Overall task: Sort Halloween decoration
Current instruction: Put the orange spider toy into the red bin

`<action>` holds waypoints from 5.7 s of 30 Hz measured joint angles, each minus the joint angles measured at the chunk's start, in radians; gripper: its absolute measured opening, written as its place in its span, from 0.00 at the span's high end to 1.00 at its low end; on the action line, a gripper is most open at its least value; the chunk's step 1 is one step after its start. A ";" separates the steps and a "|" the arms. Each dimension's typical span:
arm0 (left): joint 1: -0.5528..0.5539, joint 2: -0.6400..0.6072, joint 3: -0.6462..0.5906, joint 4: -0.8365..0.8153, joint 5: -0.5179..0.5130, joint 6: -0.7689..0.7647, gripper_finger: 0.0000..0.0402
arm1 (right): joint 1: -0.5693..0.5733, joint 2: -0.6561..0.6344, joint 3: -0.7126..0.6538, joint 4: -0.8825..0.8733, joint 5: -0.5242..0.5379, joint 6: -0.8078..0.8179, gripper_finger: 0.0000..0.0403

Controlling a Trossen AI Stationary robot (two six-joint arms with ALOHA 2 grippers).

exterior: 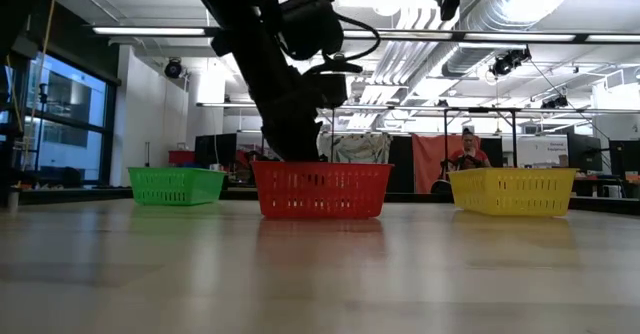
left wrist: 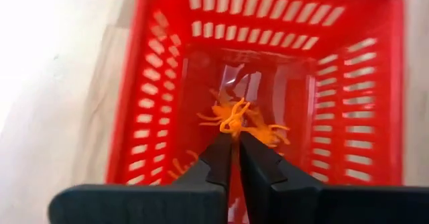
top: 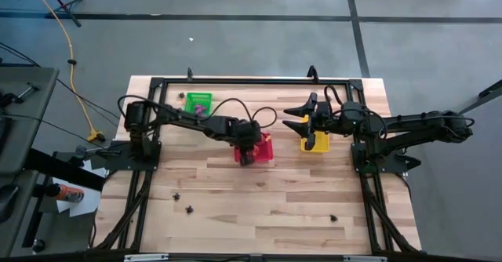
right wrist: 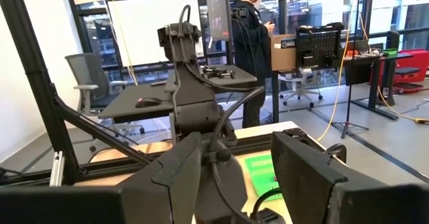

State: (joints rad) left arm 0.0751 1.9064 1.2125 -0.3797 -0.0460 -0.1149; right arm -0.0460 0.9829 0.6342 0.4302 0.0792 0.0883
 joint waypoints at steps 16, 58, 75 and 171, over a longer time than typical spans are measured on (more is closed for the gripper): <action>0.023 -0.040 0.042 -0.047 0.085 -0.006 0.66 | 0.000 0.000 0.000 -0.020 0.000 0.000 0.56; 0.043 -0.767 -0.452 0.791 0.015 -0.062 0.57 | 0.000 -0.001 0.000 0.091 -0.026 0.009 0.56; 0.173 -0.839 -0.249 -0.089 -0.321 -0.208 0.63 | 0.000 -0.001 0.000 0.084 0.046 0.000 0.56; 0.929 -0.635 -0.680 -0.009 -0.220 -1.366 1.00 | -0.120 -0.001 0.000 -0.165 0.235 0.139 0.56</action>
State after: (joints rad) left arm 1.0046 1.2715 0.5327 -0.3890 -0.2659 -1.4805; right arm -0.1658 0.9821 0.6346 0.2657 0.3145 0.2272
